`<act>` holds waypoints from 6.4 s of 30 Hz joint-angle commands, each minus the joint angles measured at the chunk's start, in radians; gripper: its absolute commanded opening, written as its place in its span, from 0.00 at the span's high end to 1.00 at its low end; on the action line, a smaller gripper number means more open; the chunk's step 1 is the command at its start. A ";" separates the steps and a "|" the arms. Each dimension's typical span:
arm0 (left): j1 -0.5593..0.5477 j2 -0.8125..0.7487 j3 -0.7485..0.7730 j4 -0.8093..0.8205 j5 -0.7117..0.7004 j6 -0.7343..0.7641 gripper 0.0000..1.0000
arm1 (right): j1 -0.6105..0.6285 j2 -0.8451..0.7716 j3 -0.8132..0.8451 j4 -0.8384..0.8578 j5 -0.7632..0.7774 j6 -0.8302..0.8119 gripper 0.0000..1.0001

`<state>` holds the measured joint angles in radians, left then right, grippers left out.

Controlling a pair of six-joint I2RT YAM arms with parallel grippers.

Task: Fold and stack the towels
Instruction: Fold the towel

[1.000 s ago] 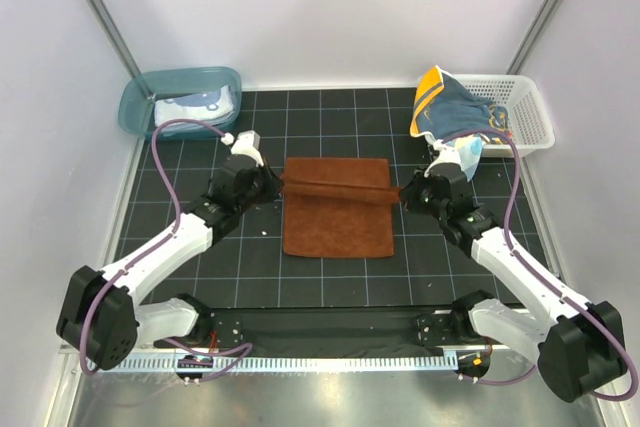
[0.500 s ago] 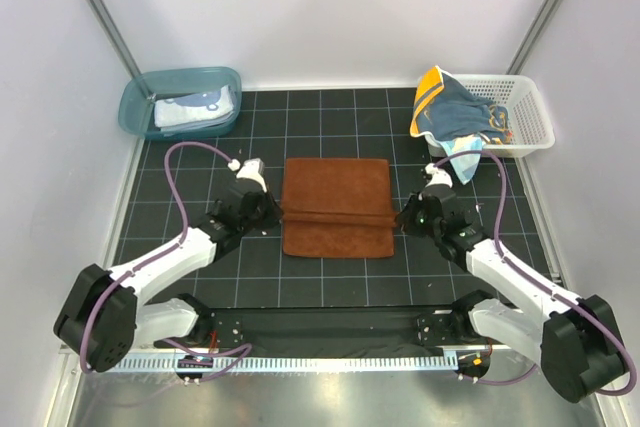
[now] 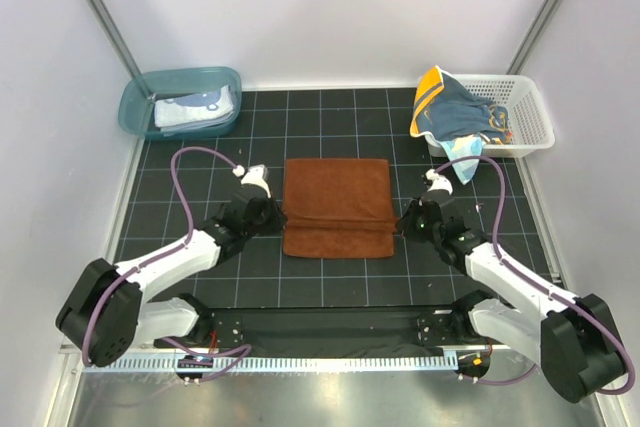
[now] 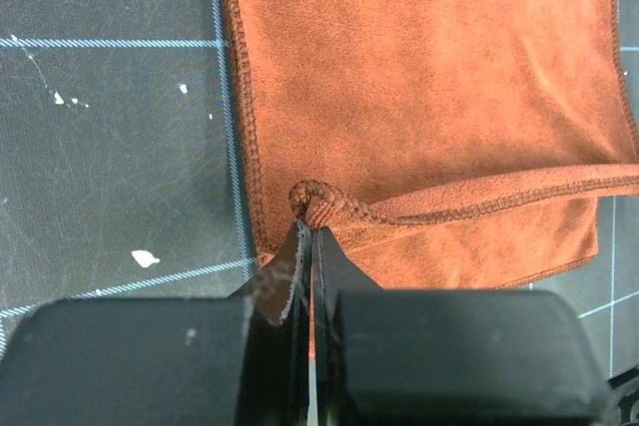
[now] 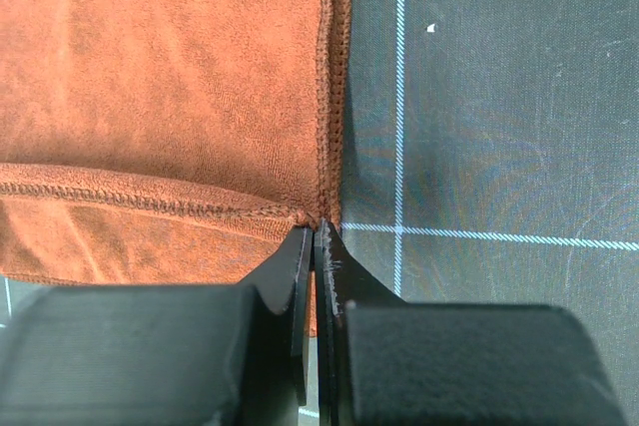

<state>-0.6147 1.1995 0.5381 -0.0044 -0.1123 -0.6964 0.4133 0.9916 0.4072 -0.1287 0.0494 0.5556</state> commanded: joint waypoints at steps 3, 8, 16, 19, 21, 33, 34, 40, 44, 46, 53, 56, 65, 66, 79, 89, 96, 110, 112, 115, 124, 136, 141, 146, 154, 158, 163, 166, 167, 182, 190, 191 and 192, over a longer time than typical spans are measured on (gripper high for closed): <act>-0.003 -0.058 0.019 0.007 -0.027 -0.008 1.00 | 0.002 -0.065 0.039 -0.012 0.015 0.003 0.99; -0.003 -0.077 0.003 -0.029 -0.018 -0.012 1.00 | 0.005 -0.082 0.038 -0.032 0.003 0.012 0.99; -0.013 -0.054 -0.049 -0.009 -0.004 -0.031 1.00 | 0.007 -0.067 -0.041 0.043 -0.020 0.067 0.98; -0.017 -0.040 -0.072 0.000 0.006 -0.044 0.96 | 0.009 -0.056 -0.061 0.064 -0.025 0.078 0.96; -0.019 -0.035 -0.087 0.000 0.014 -0.054 0.89 | 0.007 -0.054 -0.070 0.072 -0.034 0.084 0.91; -0.023 -0.215 -0.095 -0.098 0.060 -0.083 0.62 | 0.009 -0.194 -0.025 -0.080 -0.019 0.110 0.63; -0.023 -0.248 -0.081 -0.111 0.047 -0.084 0.62 | 0.010 -0.220 -0.021 -0.100 -0.014 0.112 0.62; -0.023 -0.201 -0.001 -0.178 0.011 -0.089 0.64 | 0.010 -0.136 0.041 -0.106 0.023 0.107 0.59; -0.023 -0.112 0.069 -0.171 0.001 -0.086 0.66 | 0.010 -0.032 0.096 -0.057 0.058 0.099 0.58; -0.023 -0.060 0.100 -0.154 -0.021 -0.078 0.65 | 0.010 0.021 0.134 -0.040 0.076 0.095 0.58; -0.023 0.204 0.269 -0.203 0.005 -0.061 0.71 | 0.012 0.205 0.196 0.014 0.119 0.087 0.58; -0.036 0.247 0.257 -0.203 0.028 -0.068 0.73 | 0.010 0.257 0.196 0.044 0.109 0.090 0.58; -0.105 0.241 0.163 -0.189 0.076 -0.064 0.76 | 0.019 0.285 0.159 0.087 0.093 0.098 0.58; -0.117 0.233 0.155 -0.189 0.076 -0.064 0.76 | 0.021 0.285 0.157 0.086 0.092 0.096 0.58; -0.163 0.127 0.068 -0.236 0.102 -0.017 0.76 | 0.025 0.208 0.098 0.072 0.086 0.099 0.58; -0.198 0.124 0.056 -0.244 0.092 -0.017 0.76 | 0.028 0.042 0.070 -0.017 0.083 0.110 0.58; -0.203 0.121 0.052 -0.250 0.082 -0.020 0.77 | 0.042 0.004 0.093 -0.052 0.079 0.115 0.58; -0.204 0.140 0.045 -0.263 0.054 -0.040 0.76 | 0.061 0.263 0.180 0.040 0.072 0.095 0.59; -0.203 0.140 0.046 -0.264 0.054 -0.040 0.77 | 0.074 0.245 0.151 0.032 0.076 0.116 0.59; -0.203 0.132 0.051 -0.270 0.054 -0.040 0.77 | 0.081 0.142 0.099 0.015 0.072 0.148 0.59; -0.203 0.120 0.046 -0.286 0.043 -0.037 0.76 | 0.097 -0.057 -0.008 -0.087 -0.020 0.196 0.59; -0.203 0.120 0.046 -0.299 0.045 -0.038 0.77 | 0.101 -0.030 0.116 -0.117 0.095 0.188 0.59; -0.203 0.111 0.045 -0.301 0.048 -0.043 0.76 | 0.101 0.120 0.218 -0.094 0.121 0.158 0.59; -0.203 0.101 0.051 -0.307 0.048 -0.043 0.76 | 0.102 0.254 0.246 -0.049 0.118 0.147 0.62; -0.204 0.094 0.057 -0.309 0.056 -0.041 0.76 | 0.162 0.273 0.203 -0.070 0.139 0.161 0.65; -0.203 0.090 0.059 -0.307 0.054 -0.041 0.76 | 0.177 0.176 0.141 -0.112 0.132 0.178 0.67; -0.203 0.095 0.057 -0.305 0.057 -0.040 0.76 | 0.183 0.062 0.073 -0.172 0.083 0.190 0.67; -0.203 0.100 0.059 -0.302 0.057 -0.038 0.77 | 0.188 0.012 0.024 -0.203 0.063 0.199 0.67; -0.203 0.098 0.057 -0.304 0.059 -0.038 0.76 | 0.188 0.001 0.016 -0.212 0.058 0.199 0.67; -0.201 0.032 0.209 -0.405 0.019 -0.041 0.73 | 0.188 -0.074 0.174 -0.342 0.202 0.156 0.61; -0.087 0.136 0.471 -0.499 -0.165 0.031 0.64 | 0.058 0.269 0.468 -0.186 0.196 0.006 0.58; -0.059 0.165 0.490 -0.496 -0.156 0.046 0.64 | 0.020 0.316 0.494 -0.146 0.163 -0.005 0.58; -0.007 0.210 0.503 -0.471 -0.156 0.060 0.64 | 0.001 0.356 0.518 -0.129 0.146 -0.016 0.58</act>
<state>-0.7250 1.3308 0.9970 -0.4603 -0.1909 -0.6910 0.4728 1.2518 0.8482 -0.3668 0.2165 0.6155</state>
